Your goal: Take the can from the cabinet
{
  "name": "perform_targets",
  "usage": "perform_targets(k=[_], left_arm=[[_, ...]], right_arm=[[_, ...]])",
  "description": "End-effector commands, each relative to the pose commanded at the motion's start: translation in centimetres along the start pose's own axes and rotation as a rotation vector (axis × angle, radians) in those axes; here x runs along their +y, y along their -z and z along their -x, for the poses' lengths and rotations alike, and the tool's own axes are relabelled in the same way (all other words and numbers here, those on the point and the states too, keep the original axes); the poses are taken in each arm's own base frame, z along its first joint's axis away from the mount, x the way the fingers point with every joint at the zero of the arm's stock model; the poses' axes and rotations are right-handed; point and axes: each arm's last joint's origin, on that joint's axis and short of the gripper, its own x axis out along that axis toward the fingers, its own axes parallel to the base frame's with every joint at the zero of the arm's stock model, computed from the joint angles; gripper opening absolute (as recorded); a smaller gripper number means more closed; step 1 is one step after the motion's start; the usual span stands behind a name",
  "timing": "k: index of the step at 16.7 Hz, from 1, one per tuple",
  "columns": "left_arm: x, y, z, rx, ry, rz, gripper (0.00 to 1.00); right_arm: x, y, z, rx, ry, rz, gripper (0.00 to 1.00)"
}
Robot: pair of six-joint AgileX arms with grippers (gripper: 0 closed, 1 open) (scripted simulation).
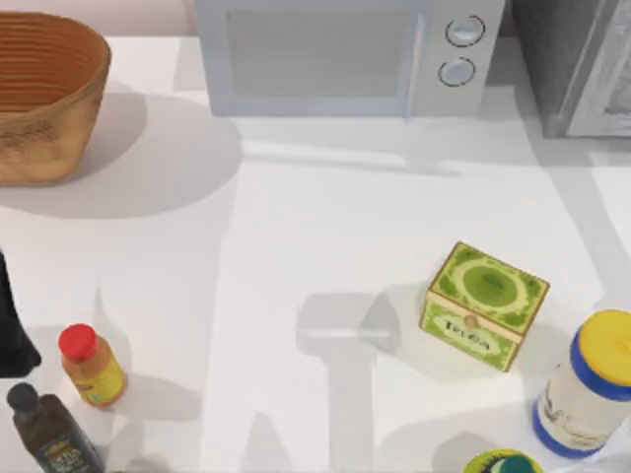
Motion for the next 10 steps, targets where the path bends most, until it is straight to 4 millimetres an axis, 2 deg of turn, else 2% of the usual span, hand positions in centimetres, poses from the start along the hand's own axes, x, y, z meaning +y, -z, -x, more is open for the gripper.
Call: perform_targets(k=[6, 10], left_arm=[[0.00, 0.00, 0.00, 0.000, 0.000, 0.000, 1.00], [0.00, 0.00, 0.00, 0.000, 0.000, 0.000, 1.00]], right_arm=[[0.00, 0.00, 0.00, 0.000, 0.000, 0.000, 0.02], [0.00, 0.00, 0.00, 0.000, 0.000, 0.000, 0.00]])
